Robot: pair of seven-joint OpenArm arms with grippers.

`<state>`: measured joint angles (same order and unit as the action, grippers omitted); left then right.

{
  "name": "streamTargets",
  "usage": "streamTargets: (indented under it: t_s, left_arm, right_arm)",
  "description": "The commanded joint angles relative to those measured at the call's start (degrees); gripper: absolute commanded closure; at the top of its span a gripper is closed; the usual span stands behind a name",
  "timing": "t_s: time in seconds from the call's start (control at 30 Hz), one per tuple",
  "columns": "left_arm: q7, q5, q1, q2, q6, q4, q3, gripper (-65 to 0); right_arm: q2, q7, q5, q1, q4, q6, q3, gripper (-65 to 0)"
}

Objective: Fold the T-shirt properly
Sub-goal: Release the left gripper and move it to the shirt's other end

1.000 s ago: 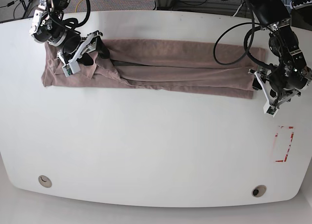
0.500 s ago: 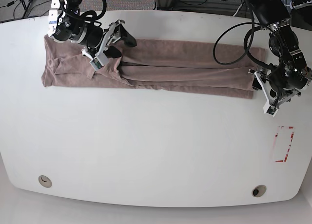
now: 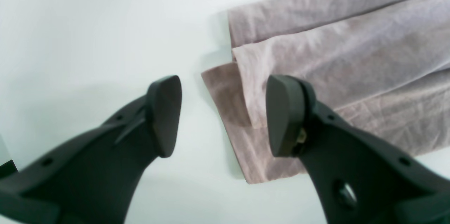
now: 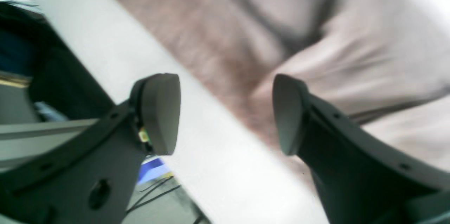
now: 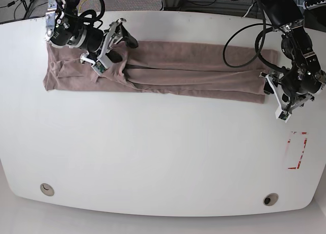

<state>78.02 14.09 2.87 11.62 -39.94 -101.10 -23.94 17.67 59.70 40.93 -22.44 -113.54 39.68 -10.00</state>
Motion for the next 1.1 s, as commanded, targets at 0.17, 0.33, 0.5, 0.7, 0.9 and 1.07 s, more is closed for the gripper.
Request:
streamTargets:
  t_s: [0.17, 0.33, 0.5, 0.7, 0.9, 1.07]
  left_arm:
    - [-0.7, 4.42, 1.13, 1.17, -0.06, -1.45, -4.14, -35.8]
    - [-0.52, 8.81, 1.21, 1.09, -0.06, -1.27, -9.68, -35.8]
    - [-0.52, 15.41, 1.13, 1.09, -0.06, -1.01, -13.73, -36.0]
    - [-0.35, 23.85, 0.77, 1.0, -0.06, 3.56, -19.97, -36.4]
    - [1.59, 30.18, 0.77, 1.53, -0.06, 13.06, -24.63, -37.4]
    - [1.98, 30.35, 0.77, 3.2, -0.06, 18.51, -25.42, -44.6]
  right_arm:
    - [-1.01, -1.46, 0.35, 2.7, -1.06, 0.32, -8.77, -27.1]
    - [-1.36, -1.46, -5.63, 5.34, 0.79, 0.32, -9.47, -15.7]
    - [-2.51, -1.64, -14.25, 6.83, 2.9, 0.32, -9.3, -6.2]
    - [-4.35, -3.48, -20.31, 9.38, 7.82, 0.32, -9.56, -5.5]
    - [-4.35, -7.17, -23.39, 10.17, 14.24, 0.32, -9.56, -5.5]
    - [-4.35, -7.26, -24.53, 10.79, 16.7, 0.32, -9.65, -5.4]
